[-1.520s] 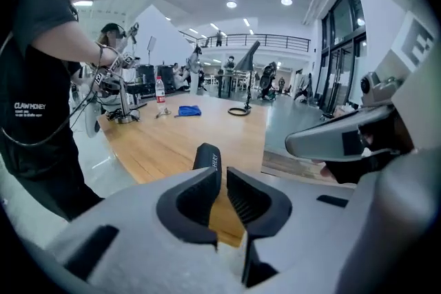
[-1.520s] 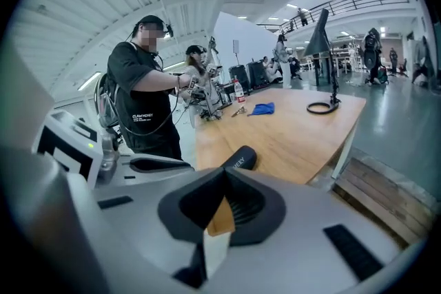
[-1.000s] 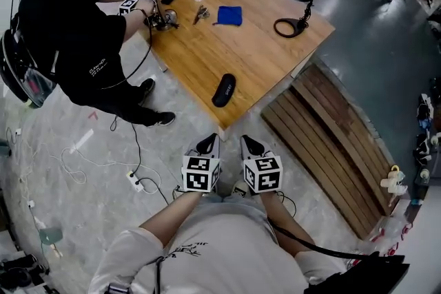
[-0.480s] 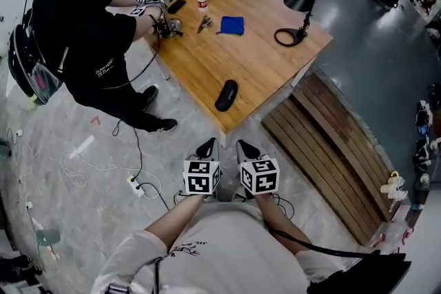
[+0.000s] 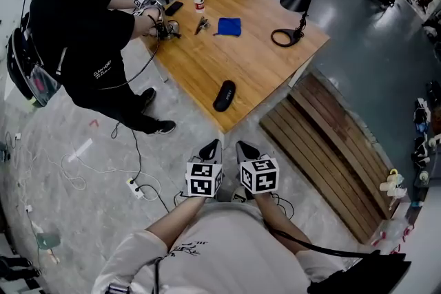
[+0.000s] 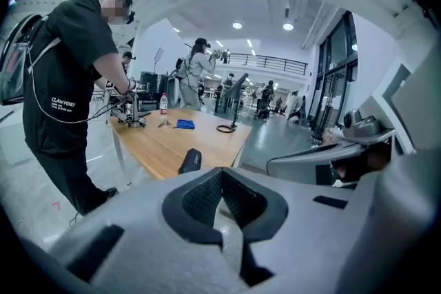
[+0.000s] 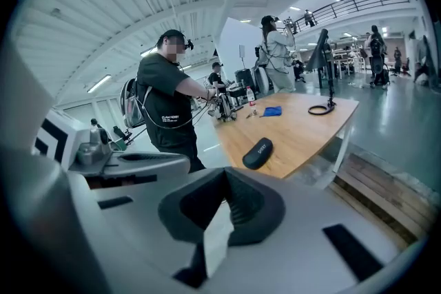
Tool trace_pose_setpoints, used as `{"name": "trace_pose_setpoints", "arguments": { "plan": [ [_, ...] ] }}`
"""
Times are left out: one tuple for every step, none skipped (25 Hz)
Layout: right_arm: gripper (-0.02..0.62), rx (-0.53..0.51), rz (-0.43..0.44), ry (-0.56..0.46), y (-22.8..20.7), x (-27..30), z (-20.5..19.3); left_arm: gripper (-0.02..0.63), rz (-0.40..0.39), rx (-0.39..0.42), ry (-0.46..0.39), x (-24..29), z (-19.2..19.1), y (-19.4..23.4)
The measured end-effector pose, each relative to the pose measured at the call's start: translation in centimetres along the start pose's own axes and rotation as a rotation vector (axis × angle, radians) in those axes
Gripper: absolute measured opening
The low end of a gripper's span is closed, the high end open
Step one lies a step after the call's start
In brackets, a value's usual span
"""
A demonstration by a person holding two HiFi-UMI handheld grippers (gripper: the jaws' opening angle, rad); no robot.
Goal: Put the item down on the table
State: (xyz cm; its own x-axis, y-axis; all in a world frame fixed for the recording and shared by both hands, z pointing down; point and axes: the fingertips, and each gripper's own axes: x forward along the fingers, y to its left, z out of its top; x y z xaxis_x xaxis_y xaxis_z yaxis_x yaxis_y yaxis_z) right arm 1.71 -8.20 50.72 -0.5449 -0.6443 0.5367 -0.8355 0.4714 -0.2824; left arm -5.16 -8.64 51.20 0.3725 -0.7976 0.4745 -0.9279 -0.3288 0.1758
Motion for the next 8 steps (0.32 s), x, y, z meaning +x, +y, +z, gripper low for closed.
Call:
{"name": "trace_pose_setpoints", "arguments": {
  "plan": [
    [0.005,0.003,-0.002,0.002,-0.12,-0.04,-0.10,0.006,-0.007,0.001,0.000,0.05,-0.01,-0.24],
    [0.005,0.005,-0.003,0.004,-0.19,-0.06,-0.21,0.006,-0.013,0.001,-0.001,0.08,-0.03,-0.43],
    [0.005,0.006,-0.005,0.005,-0.21,-0.05,-0.32,0.006,-0.019,0.001,0.000,0.08,-0.09,-0.55],
    [0.005,0.007,-0.006,0.007,-0.19,-0.03,-0.40,0.006,-0.022,0.001,0.001,0.04,-0.16,-0.61],
    [0.005,0.008,-0.007,0.008,-0.17,0.02,-0.43,0.006,-0.024,0.001,0.003,0.01,-0.22,-0.61],
    [0.005,0.008,-0.008,0.008,-0.14,0.08,-0.43,0.006,-0.026,0.001,0.005,-0.02,-0.25,-0.59],
    [0.005,0.008,-0.009,0.008,-0.12,0.15,-0.41,0.006,-0.027,0.001,0.006,-0.04,-0.26,-0.55],
    [0.005,0.007,-0.010,0.008,-0.09,0.22,-0.39,0.006,-0.028,0.002,0.007,-0.06,-0.26,-0.50]
  ]
}}
